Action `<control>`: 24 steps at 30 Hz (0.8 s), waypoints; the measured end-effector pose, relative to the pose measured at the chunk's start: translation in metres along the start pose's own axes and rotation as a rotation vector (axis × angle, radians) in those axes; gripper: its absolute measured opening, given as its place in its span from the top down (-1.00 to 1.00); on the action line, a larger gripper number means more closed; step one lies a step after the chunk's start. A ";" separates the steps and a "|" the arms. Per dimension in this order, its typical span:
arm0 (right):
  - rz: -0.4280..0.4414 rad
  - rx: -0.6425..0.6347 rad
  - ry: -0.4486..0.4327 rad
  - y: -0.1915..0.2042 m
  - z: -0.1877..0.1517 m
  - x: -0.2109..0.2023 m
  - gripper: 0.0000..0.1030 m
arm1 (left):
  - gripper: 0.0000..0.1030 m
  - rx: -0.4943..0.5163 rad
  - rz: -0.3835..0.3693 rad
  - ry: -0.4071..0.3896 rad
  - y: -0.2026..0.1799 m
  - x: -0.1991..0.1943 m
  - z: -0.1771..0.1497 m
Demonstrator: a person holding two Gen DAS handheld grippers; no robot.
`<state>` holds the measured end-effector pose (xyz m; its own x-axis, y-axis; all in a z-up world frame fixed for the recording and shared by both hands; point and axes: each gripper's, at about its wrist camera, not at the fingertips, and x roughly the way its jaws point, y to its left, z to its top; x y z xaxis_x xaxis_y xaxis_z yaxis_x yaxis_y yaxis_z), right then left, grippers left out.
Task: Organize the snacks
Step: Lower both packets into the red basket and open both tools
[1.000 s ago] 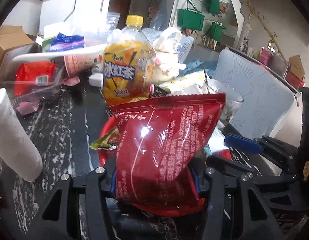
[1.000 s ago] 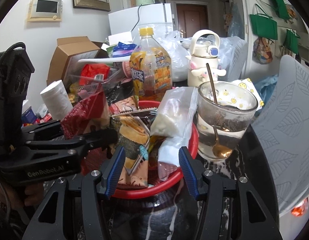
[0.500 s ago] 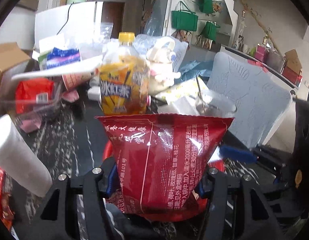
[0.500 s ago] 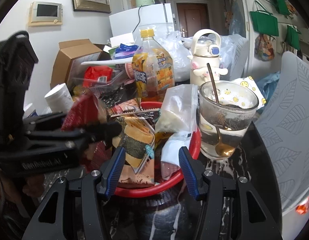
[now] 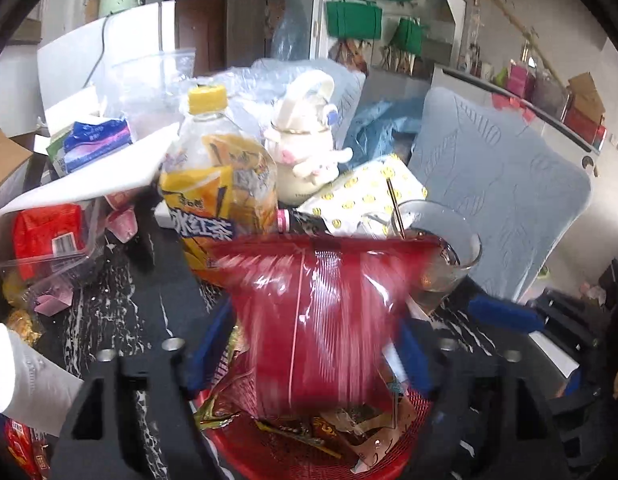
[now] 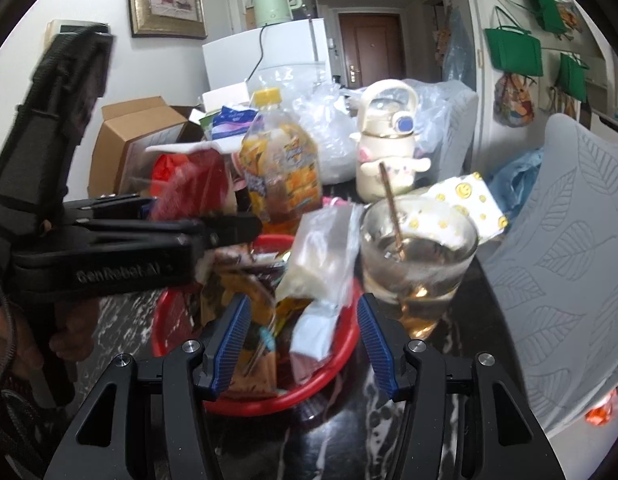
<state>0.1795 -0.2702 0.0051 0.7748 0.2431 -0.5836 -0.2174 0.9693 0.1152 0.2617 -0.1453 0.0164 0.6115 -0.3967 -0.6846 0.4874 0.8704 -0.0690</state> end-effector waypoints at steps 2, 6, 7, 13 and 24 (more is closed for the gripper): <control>-0.008 -0.004 0.002 -0.001 0.003 -0.001 -0.08 | -0.49 0.003 0.016 0.020 -0.001 0.003 -0.002; -0.016 -0.019 0.011 -0.002 0.004 -0.001 -0.08 | -0.49 -0.011 -0.010 0.040 0.000 0.004 -0.009; -0.014 -0.019 0.012 -0.002 0.003 -0.001 -0.08 | -0.49 -0.014 -0.016 0.040 0.000 0.003 -0.009; 0.000 -0.024 0.018 0.002 0.001 -0.004 -0.08 | -0.49 -0.030 -0.031 0.024 0.001 -0.007 -0.013; 0.004 -0.034 0.006 0.011 0.001 -0.020 -0.08 | -0.49 -0.035 -0.021 -0.014 -0.001 -0.040 -0.021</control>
<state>0.1624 -0.2647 0.0183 0.7706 0.2465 -0.5877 -0.2406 0.9665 0.0898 0.2235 -0.1242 0.0284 0.6102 -0.4188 -0.6725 0.4785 0.8713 -0.1084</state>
